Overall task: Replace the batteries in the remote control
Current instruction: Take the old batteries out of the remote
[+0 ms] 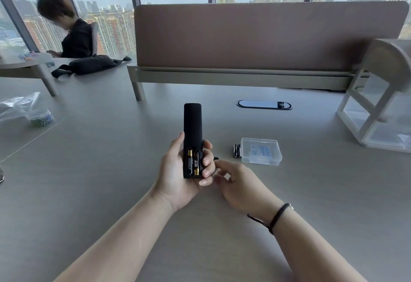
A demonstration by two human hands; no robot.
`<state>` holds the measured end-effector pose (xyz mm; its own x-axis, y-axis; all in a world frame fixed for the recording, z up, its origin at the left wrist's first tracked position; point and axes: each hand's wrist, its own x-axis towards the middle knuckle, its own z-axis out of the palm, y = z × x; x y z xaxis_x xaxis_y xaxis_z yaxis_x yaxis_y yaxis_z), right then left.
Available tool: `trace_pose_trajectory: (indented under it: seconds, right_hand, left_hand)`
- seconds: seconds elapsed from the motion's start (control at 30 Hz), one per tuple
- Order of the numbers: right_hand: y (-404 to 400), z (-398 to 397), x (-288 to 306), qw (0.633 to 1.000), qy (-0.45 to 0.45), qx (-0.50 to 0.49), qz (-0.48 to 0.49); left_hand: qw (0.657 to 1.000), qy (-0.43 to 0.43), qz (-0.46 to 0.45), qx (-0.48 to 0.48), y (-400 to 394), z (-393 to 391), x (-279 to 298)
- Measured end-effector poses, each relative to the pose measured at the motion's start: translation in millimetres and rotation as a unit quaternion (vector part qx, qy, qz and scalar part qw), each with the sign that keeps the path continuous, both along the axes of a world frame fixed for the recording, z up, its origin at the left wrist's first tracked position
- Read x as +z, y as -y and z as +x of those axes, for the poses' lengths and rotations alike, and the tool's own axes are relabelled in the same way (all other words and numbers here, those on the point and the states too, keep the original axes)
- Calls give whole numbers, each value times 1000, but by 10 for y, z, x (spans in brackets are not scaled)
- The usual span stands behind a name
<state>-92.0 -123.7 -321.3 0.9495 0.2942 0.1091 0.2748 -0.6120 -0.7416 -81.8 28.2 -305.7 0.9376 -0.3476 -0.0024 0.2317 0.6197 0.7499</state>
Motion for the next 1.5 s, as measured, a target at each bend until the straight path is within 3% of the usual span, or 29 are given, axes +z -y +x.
trace_pose_trajectory:
  seconds: [0.2, 0.3, 0.53, 1.5]
  right_hand:
    - [42, 10, 65, 983, 87, -108, 120]
    - [50, -38, 144, 974, 119, -93, 166]
    - [-34, -114, 80, 981, 187, -24, 33]
    - [-39, -109, 85, 987, 152, -2, 53]
  left_hand:
    - [998, -24, 55, 14, 22, 15, -28]
    - [994, -44, 95, 37, 62, 4, -37]
    - [990, -59, 125, 37, 119, -1, -95]
    - [979, -39, 193, 56, 162, 2, -211]
